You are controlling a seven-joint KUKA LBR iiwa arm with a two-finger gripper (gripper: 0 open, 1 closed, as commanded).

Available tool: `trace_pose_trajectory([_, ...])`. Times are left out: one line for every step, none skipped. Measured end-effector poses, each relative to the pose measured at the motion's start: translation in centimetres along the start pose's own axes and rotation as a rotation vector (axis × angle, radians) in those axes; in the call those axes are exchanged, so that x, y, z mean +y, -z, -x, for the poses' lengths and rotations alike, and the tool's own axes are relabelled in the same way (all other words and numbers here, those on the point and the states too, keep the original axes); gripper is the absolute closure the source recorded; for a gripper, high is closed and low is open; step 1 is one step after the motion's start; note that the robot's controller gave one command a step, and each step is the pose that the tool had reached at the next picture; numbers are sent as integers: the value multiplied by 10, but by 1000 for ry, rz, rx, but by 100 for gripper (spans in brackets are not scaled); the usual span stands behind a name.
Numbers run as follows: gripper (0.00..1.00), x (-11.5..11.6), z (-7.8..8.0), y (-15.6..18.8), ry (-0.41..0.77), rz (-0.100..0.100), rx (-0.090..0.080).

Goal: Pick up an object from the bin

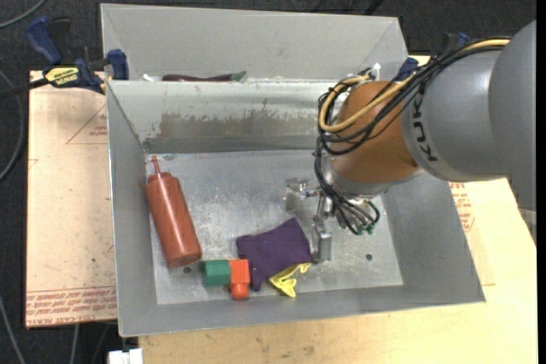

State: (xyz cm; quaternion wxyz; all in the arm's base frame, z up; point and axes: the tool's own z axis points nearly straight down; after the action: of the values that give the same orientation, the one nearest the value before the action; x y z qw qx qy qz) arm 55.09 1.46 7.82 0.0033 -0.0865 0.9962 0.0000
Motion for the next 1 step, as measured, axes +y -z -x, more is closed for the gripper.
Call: trace_pose_trajectory([0,24,9,-3,202,2,1])
